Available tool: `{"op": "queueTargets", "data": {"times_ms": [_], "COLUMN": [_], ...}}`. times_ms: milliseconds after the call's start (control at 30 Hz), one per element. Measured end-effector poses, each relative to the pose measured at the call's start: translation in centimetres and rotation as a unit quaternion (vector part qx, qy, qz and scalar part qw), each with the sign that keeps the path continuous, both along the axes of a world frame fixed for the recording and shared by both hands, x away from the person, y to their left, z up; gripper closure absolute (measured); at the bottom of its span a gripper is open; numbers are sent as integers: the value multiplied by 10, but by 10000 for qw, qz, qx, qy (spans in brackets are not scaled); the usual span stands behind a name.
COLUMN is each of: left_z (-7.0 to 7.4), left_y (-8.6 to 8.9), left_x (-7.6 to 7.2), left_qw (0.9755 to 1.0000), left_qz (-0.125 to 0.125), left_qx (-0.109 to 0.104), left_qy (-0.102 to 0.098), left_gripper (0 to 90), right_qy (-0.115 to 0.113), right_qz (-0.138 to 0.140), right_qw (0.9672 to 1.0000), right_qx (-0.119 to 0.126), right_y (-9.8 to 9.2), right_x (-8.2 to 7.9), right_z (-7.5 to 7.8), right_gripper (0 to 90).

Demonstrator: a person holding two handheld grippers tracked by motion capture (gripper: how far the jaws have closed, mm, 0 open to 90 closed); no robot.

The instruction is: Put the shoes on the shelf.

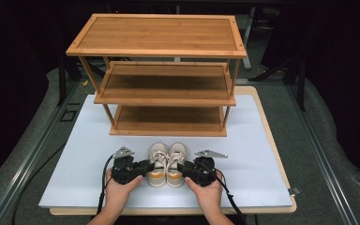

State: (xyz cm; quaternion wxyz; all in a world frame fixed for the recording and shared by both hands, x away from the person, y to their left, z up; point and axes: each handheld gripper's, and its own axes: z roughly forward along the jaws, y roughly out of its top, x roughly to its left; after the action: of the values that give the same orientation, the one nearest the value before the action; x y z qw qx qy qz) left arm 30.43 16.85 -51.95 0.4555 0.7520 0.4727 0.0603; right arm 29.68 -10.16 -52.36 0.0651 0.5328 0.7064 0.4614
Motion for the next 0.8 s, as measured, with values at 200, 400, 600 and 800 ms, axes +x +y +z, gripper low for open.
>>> {"op": "queueTargets", "data": {"times_ms": [200,400,600,800], "left_z": [-1,-3,-9,-10], "left_y": [0,6,11,12], "left_x": [1,2,-3,-11], "left_qw": [10000,9997,9984,9974], "left_qz": [-4,-38,50,278], "left_qx": [-57,-242,-571,-609], "left_qy": [-9,34,-20,-268], "left_gripper": [646,622,591,521], "right_qy": [10,-41,-222,-321], "right_qz": [-22,-7,-18,-20], "right_qw": [10000,10000,9997,9994], "right_qx": [24,-9,94,159], "right_y": [0,-1,-4,-5], "right_x": [0,1,-4,-11], "right_z": [0,-1,-2,-2], "right_gripper": [608,601,582,563]}}
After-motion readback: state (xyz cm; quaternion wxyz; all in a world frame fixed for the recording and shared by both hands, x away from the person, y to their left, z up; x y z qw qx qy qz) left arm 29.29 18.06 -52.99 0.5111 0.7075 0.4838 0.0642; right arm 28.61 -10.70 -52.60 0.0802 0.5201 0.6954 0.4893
